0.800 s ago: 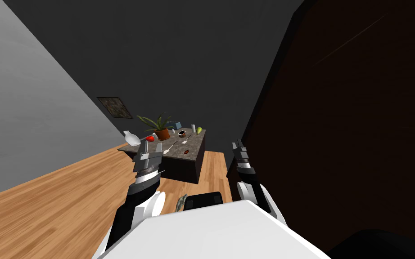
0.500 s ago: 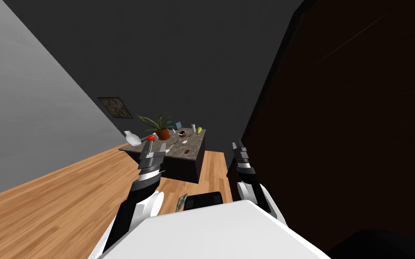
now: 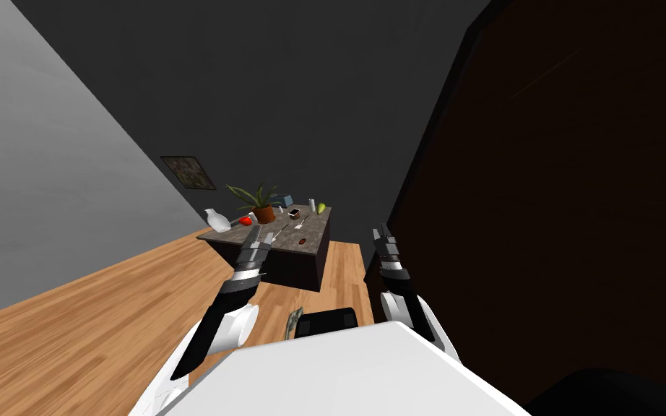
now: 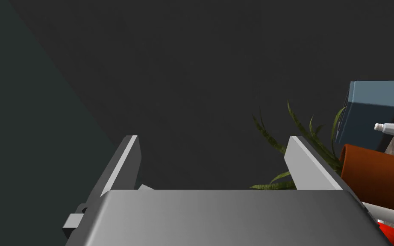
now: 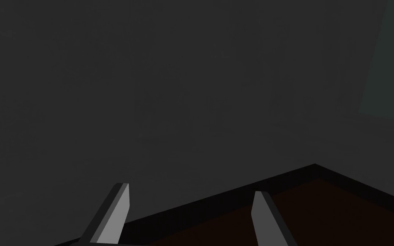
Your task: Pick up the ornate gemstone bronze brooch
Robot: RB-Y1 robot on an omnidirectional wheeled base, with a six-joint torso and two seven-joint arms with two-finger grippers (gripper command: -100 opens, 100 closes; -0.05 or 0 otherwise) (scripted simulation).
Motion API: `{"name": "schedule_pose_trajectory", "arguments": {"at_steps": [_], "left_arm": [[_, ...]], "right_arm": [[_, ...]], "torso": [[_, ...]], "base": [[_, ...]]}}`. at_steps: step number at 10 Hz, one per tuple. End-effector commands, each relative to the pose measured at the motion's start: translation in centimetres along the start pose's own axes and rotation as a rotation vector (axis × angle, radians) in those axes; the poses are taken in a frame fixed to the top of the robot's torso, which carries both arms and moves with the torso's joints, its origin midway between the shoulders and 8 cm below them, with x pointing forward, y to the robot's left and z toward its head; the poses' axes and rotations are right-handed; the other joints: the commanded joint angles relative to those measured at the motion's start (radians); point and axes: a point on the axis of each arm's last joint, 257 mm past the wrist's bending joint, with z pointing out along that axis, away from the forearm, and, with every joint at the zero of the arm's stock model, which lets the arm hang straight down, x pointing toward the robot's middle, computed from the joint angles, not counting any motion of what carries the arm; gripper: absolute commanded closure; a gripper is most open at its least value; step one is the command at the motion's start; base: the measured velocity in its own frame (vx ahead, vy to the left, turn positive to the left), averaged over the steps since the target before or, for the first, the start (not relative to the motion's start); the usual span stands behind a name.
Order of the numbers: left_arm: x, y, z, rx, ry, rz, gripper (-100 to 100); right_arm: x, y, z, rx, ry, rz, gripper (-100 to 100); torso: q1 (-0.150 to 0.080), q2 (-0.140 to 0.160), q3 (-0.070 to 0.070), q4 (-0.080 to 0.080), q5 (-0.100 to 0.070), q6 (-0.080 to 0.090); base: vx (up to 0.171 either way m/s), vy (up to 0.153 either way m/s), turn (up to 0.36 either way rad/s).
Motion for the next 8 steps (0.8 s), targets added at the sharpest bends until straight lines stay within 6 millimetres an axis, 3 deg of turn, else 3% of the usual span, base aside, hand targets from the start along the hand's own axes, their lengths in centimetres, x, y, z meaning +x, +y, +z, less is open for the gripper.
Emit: {"name": "schedule_pose_trajectory", "arguments": {"at_steps": [1,5,8], "left_arm": [[-0.4,2.3,0.3,-0.062,0.019,0.024,-100],[-1.8,6.4,0.8,-0.179,0.033,0.07,-100],[-4.0,10.1,1.4,-0.279,0.027,0.121,-100]], "right_arm": [[0.0,0.0,0.0,0.0,0.0,0.0,0],[0.0,0.0,0.0,0.0,0.0,0.0,0],[0.0,0.0,0.0,0.0,0.0,0.0,0]], "torso": [[0.0,0.0,0.0,0.0,0.0,0.0],[0.0,0.0,0.0,0.0,0.0,0.0],[-0.001,-0.001,0.0,0.0,0.0,0.0]], "base": [[-0.036,0.024,0.009],[-0.045,0.022,0.005],[-0.043,0.014,0.002]]}}
